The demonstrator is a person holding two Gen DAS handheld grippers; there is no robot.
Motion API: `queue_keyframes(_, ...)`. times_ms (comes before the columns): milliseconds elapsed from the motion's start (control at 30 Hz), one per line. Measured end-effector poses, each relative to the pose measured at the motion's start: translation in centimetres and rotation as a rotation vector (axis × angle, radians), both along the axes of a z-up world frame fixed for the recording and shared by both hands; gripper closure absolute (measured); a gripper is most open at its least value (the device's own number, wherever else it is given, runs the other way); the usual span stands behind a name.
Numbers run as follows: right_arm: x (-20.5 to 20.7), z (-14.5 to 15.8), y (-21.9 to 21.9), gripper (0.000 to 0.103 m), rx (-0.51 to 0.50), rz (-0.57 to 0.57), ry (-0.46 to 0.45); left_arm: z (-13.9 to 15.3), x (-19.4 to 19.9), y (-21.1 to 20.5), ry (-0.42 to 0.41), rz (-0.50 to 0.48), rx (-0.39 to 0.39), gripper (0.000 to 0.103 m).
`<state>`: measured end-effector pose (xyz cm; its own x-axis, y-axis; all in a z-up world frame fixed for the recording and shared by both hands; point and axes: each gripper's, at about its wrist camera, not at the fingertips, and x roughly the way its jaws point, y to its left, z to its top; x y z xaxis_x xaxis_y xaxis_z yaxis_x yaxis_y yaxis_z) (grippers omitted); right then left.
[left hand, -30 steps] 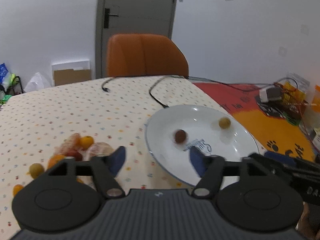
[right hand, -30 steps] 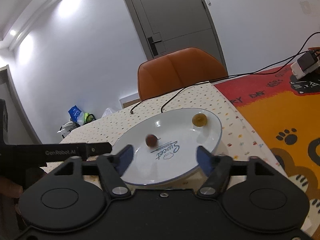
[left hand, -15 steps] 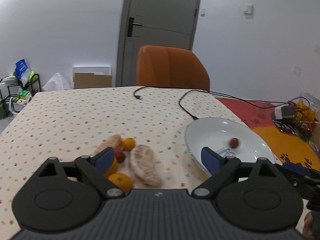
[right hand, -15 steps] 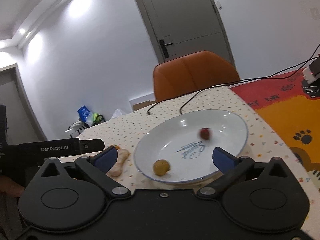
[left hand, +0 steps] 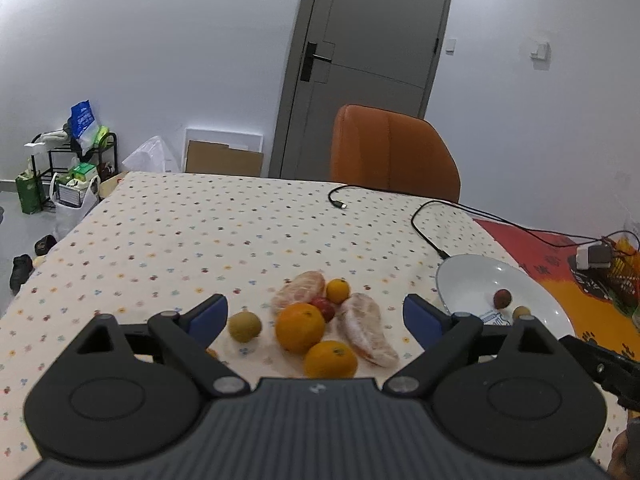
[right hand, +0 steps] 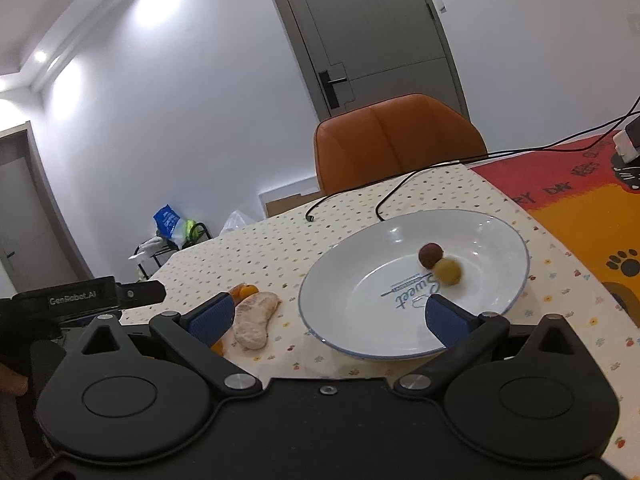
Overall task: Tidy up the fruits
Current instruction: 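Move both open tools back toward the fruit cluster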
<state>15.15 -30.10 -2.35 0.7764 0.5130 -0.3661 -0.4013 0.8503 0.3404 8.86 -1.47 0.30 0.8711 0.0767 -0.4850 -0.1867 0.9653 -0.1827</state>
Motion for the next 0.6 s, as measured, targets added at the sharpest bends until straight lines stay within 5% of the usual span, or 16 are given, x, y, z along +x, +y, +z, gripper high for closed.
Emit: queue_keyframes(600, -0.9, 1.0, 3.5, 0.000, -0.059, 0.084, -0.023, -0.9, -2.3, 4.0, 0.006, 0.034, 0.010, 0.010)
